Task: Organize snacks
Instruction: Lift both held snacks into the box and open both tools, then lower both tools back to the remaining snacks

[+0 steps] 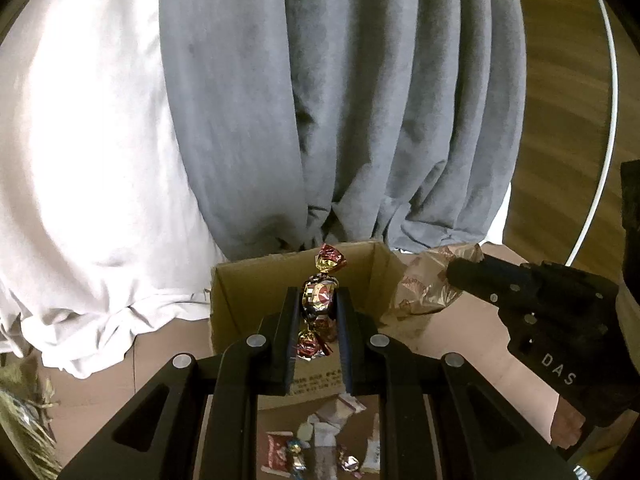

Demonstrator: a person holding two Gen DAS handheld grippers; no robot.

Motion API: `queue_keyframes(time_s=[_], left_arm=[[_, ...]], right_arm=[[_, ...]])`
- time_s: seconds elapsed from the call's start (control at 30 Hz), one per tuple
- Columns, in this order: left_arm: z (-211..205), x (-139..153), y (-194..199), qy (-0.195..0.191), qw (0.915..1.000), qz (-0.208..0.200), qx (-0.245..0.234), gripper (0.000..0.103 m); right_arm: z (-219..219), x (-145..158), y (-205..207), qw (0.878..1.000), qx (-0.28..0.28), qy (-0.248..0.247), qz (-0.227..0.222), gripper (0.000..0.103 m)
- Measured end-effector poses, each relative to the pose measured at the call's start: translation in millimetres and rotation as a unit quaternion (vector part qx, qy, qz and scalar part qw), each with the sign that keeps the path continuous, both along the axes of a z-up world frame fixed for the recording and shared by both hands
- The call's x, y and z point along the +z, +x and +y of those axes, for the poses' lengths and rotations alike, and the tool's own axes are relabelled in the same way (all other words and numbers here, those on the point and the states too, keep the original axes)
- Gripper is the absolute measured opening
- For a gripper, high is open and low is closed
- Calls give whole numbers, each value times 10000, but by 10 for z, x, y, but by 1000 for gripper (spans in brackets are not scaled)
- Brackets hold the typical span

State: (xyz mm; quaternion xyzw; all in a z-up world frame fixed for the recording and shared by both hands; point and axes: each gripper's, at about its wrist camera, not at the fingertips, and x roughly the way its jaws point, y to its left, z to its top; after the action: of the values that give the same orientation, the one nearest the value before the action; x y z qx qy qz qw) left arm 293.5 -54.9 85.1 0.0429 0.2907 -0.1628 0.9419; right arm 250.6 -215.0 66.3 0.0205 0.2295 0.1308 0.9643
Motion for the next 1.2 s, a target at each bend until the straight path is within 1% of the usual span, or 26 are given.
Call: queue_keyframes(time_s=[0.1,0.27,0.4,0.43,0.47,0.5,0.53,0.57,0.6,0.67,0.73,0.87,1.03,1.2], left_arm=[[28,-54,188,50,9999,112,-4,19],[31,-159,465,128,9995,287,-22,19],[32,-269,654,170,9990,425,-11,19],[30,-293,698,198,9988,447,10,21],[27,-314,734,235,9986,464,19,29],[27,-333,760,264,9986,465,36,40],[35,-342,775,266,9986,452,60,44],[44,-353,783,272,9987,432,90,47],[48,-360,781,299,9986,417,120,47],[57,-363,756,347,9984,416,171,48],[67,-360,699,368,9984,388,195,50],[98,-335,543,433,9980,357,276,51],[169,-355,223,556,9976,231,341,51],[239,-476,-82,633,9972,269,298,51]], right_arm=[[23,0,149,10000,28,15,30,12],[82,-48,411,9999,53,-94,121,12],[120,-122,612,9995,73,-134,269,12],[128,-148,669,9993,84,-135,332,12],[128,-163,698,9992,79,-128,366,13],[125,-185,738,9991,78,-118,408,14],[129,-208,776,9989,69,-146,451,16],[132,-232,811,9985,20,-201,518,26],[129,-244,825,9983,-8,-206,541,35],[111,-272,832,9982,-94,-216,543,39],[100,-288,820,9981,-100,-222,563,39],[79,-295,743,9978,-119,-159,626,39],[100,-366,552,9966,-76,-174,804,39],[168,-512,311,9944,93,-210,1029,39]])
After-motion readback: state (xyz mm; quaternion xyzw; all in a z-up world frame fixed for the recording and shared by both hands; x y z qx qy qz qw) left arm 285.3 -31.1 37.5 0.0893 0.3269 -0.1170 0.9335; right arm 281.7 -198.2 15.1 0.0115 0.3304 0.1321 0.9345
